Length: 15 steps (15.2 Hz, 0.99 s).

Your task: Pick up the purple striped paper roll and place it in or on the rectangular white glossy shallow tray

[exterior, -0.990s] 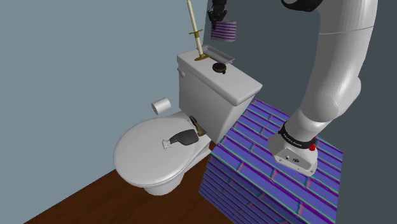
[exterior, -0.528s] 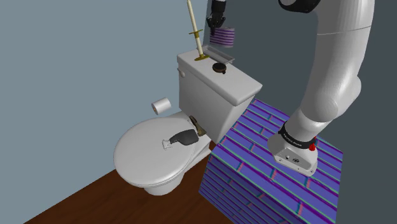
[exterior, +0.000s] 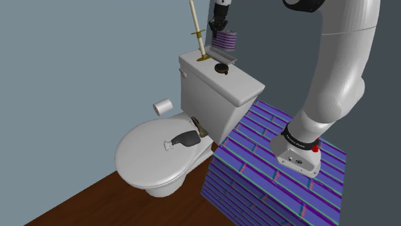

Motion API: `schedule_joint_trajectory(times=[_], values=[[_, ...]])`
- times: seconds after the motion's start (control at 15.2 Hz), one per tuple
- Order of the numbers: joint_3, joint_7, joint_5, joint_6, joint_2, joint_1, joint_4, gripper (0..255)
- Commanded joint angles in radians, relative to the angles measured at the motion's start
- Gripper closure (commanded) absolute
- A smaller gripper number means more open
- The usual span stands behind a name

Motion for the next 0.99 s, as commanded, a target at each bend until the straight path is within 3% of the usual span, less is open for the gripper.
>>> schedule_joint_trajectory(times=[0.0, 0.53, 0.59, 0.86, 0.92], values=[[0.006, 0.000, 0.003, 0.026, 0.035, 0.004, -0.025, 255], [0.006, 0.000, 0.003, 0.026, 0.035, 0.003, -0.025, 255], [0.005, 0.003, 0.001, 0.013, 0.028, 0.005, -0.020, 0], [0.006, 0.000, 0.005, -0.009, 0.055, -0.003, 0.030, 0], [0.012, 0.002, -0.001, 0.026, 0.035, -0.001, -0.025, 0]])
